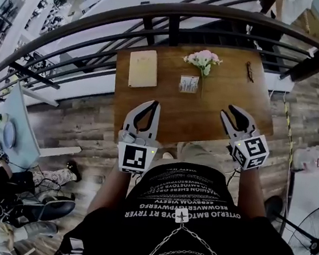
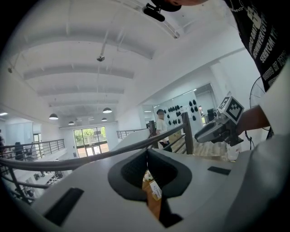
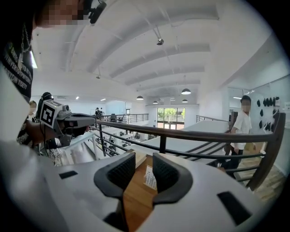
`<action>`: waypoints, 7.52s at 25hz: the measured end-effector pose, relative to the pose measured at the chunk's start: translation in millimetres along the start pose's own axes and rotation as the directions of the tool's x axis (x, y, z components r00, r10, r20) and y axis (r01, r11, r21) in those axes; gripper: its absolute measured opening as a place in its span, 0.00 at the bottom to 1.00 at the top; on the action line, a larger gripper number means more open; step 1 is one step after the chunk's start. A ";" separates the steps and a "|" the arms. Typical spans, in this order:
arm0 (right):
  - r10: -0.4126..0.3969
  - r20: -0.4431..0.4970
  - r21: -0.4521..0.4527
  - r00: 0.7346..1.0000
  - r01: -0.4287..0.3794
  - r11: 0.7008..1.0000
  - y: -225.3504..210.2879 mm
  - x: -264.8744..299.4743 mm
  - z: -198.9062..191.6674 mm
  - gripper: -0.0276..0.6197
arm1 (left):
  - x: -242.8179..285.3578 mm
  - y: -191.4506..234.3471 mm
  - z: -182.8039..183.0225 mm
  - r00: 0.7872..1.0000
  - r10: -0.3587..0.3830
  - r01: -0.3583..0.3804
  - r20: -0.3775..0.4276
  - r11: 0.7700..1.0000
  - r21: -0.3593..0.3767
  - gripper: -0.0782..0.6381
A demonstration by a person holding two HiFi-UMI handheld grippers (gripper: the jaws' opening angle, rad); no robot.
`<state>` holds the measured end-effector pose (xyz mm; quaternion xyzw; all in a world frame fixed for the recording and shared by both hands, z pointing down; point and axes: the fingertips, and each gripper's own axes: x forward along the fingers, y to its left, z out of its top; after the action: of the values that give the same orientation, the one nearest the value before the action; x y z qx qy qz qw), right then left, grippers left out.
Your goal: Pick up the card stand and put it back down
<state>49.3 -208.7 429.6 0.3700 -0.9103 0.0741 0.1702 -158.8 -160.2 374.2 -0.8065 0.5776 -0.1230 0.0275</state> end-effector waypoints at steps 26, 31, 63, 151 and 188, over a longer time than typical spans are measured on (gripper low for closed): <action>0.144 -0.193 0.130 0.970 -0.120 0.984 -93.4 155.0 -121.8 0.25 | 131.6 45.6 -27.1 0.995 0.023 -0.025 -0.101 0.999 -0.023 0.15; 0.195 -0.244 0.142 0.950 -0.164 0.976 -96.3 182.2 -155.3 0.26 | 153.1 46.5 -33.6 0.993 0.014 -0.018 -0.118 0.999 -0.030 0.15; 0.394 -0.344 0.179 0.852 -0.353 0.918 -56.3 304.7 -261.4 0.35 | 154.5 43.8 -91.7 0.953 0.057 -0.085 -0.298 0.993 -0.081 0.15; 0.304 -0.127 -0.016 0.944 -0.308 0.951 -42.3 135.4 33.3 0.30 | 47.9 20.6 -23.4 0.995 0.058 -0.063 -0.087 0.997 -0.054 0.15; 0.344 -0.313 0.107 0.885 -0.327 0.939 -77.1 254.2 -164.2 0.30 | 127.4 52.7 -65.5 0.967 0.089 -0.115 -0.240 0.988 -0.099 0.15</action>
<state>-24.8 -385.9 675.9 0.1940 -0.9173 0.1858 0.2940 -184.0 -290.8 449.0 -0.7558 0.6235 -0.1835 -0.0798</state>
